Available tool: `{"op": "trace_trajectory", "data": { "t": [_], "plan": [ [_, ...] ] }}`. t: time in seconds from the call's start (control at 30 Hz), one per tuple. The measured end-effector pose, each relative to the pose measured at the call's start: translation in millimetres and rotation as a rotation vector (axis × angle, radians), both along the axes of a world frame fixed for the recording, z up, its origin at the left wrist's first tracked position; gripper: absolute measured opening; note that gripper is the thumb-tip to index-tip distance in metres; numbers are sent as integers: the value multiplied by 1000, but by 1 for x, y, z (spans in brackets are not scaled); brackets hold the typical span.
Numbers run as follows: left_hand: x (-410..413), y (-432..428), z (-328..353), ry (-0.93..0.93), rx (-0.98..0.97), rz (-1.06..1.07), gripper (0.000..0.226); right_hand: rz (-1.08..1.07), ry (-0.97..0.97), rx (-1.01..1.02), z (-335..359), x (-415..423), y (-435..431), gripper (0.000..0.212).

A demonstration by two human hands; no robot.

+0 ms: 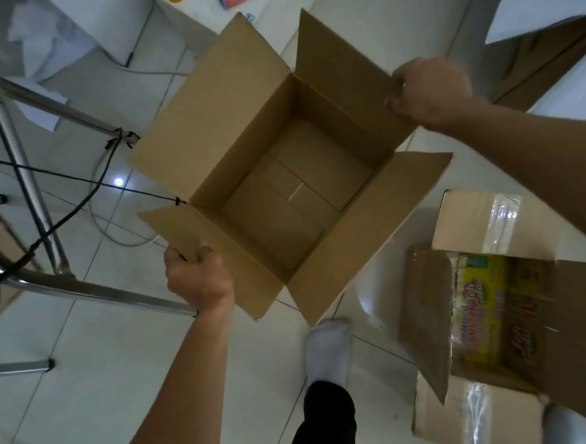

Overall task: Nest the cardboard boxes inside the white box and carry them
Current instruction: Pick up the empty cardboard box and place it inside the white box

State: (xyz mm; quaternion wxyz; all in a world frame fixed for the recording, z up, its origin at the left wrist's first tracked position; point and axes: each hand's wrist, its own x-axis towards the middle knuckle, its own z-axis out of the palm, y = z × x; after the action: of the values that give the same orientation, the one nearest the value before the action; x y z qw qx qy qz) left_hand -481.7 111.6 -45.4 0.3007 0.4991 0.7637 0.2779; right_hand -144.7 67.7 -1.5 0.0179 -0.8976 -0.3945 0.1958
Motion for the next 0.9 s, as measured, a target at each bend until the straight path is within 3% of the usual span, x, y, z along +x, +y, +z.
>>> {"op": "trace_trajectory", "data": {
  "t": [0.33, 0.53, 0.67, 0.9],
  "plan": [
    [61, 74, 3, 177, 71, -469, 8, -221, 119, -45, -4, -28, -71, 26],
    [94, 119, 7, 296, 95, -762, 6, -426, 243, -4, -5, -51, -93, 32],
    [115, 147, 12, 330, 120, -935, 17, -580, 335, 15, -8, -67, -97, 36],
    [141, 175, 14, 276, 95, -988, 24, -724, 401, 37, -9, -88, -98, 39]
  ]
}}
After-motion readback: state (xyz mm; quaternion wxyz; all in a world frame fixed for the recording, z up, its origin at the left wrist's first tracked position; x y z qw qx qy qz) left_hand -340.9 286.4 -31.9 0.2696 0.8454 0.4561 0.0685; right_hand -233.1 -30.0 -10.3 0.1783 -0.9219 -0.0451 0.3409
